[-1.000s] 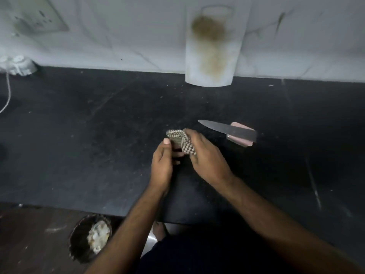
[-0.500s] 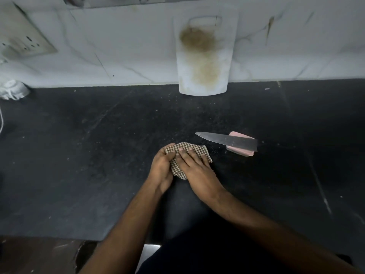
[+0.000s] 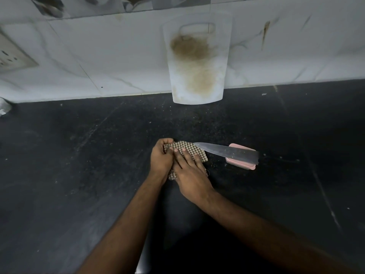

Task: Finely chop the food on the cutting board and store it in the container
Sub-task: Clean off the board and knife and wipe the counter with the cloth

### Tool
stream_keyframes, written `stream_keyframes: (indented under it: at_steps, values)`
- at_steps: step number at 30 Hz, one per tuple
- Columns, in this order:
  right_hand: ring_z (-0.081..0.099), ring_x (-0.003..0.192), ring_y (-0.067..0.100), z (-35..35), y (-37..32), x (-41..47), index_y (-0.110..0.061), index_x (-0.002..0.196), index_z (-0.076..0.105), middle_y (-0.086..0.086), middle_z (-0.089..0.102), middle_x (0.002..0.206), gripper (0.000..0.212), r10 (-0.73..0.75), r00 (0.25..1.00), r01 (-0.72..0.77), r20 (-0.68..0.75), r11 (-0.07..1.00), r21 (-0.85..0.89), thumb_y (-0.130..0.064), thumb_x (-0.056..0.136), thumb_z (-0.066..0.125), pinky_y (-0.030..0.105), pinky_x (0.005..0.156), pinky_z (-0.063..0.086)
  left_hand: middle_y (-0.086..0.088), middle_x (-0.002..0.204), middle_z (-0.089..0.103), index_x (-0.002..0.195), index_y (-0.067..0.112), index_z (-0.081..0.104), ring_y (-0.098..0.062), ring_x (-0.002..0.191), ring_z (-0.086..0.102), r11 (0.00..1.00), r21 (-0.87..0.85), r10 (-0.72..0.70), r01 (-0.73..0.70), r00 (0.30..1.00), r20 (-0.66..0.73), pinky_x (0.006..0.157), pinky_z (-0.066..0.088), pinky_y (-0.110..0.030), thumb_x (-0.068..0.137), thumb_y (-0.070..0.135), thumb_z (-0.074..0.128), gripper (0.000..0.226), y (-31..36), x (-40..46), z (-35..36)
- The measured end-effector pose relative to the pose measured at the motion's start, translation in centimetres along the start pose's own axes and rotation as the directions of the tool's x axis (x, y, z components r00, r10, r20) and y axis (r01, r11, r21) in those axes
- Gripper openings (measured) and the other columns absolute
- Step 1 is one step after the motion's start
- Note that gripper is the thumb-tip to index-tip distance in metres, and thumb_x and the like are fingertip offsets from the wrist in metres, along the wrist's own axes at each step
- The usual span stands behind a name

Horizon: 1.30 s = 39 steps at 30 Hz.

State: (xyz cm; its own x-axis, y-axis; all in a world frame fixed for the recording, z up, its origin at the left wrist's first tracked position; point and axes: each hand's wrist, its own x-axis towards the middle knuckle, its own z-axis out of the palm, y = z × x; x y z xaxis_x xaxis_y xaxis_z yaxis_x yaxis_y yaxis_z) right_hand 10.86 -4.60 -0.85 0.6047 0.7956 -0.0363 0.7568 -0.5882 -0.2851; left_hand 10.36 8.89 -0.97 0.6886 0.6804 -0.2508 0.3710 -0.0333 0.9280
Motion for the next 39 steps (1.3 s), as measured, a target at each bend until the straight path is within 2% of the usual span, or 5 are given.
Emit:
stream_keyframes:
  at_steps: [12,21,26,33,39]
  values:
    - [0.007,0.154,0.033,1.0,-3.0,2.3,0.001,0.158,0.011,0.023,0.011,0.165,0.065,0.0,0.999,0.008,0.036,0.97,-0.241,-0.021,0.1,0.03,0.047,0.125,0.007,0.002,0.124,0.063,0.13,0.014,0.062,-0.007,0.113,0.06,0.94,0.223,0.282,-0.257,0.955,-0.087,0.099,0.05,-0.025,0.103,0.015,0.058,0.027,-1.1,-1.2,-2.4]
    - [0.026,0.147,0.036,-0.6,-0.5,-1.1,-0.023,0.152,0.037,0.014,0.023,0.162,0.089,0.18,0.984,-0.18,-0.017,0.982,-0.063,-0.055,0.078,0.075,0.058,0.113,0.033,-0.006,0.128,0.059,0.13,0.007,0.061,-0.016,0.118,0.056,0.907,0.352,0.253,-0.231,0.967,-0.016,0.107,0.046,-0.032,0.091,0.001,0.067,0.04,-2.2,-2.0,-3.9]
    - [0.02,0.149,0.03,-1.0,-1.0,-1.5,-0.021,0.154,0.031,0.009,0.002,0.165,0.067,0.175,0.984,-0.172,-0.012,0.974,0.147,-0.006,0.095,0.059,0.046,0.112,0.042,0.0,0.125,0.062,0.128,0.012,0.062,-0.01,0.114,0.059,0.922,0.303,0.248,-0.242,0.968,0.019,0.104,0.05,-0.03,0.09,-0.005,0.064,0.041,-2.0,-2.2,-4.0]
    - [0.025,0.148,0.029,-1.0,-1.9,-2.6,-0.014,0.148,0.046,0.005,0.023,0.164,0.061,0.189,0.969,-0.184,-0.158,0.982,0.044,-0.002,0.09,0.062,0.044,0.111,0.041,0.011,0.126,0.062,0.137,0.016,0.056,0.0,0.114,0.061,0.96,0.158,0.223,-0.231,0.972,0.071,0.096,0.05,-0.016,0.094,-0.002,0.064,0.048,-1.9,-2.5,-4.8]
    - [0.008,0.154,0.031,-0.1,-1.8,-2.8,-0.024,0.154,0.036,0.003,0.022,0.165,0.082,0.32,0.947,-0.32,-0.014,0.947,-0.025,-0.063,0.086,0.06,0.056,0.122,0.012,-0.007,0.127,0.061,0.117,0.006,0.07,-0.01,0.114,0.055,0.812,0.406,0.36,-0.42,0.907,0.218,0.102,0.039,-0.014,0.093,-0.006,0.061,0.028,-1.8,-1.8,-5.0]
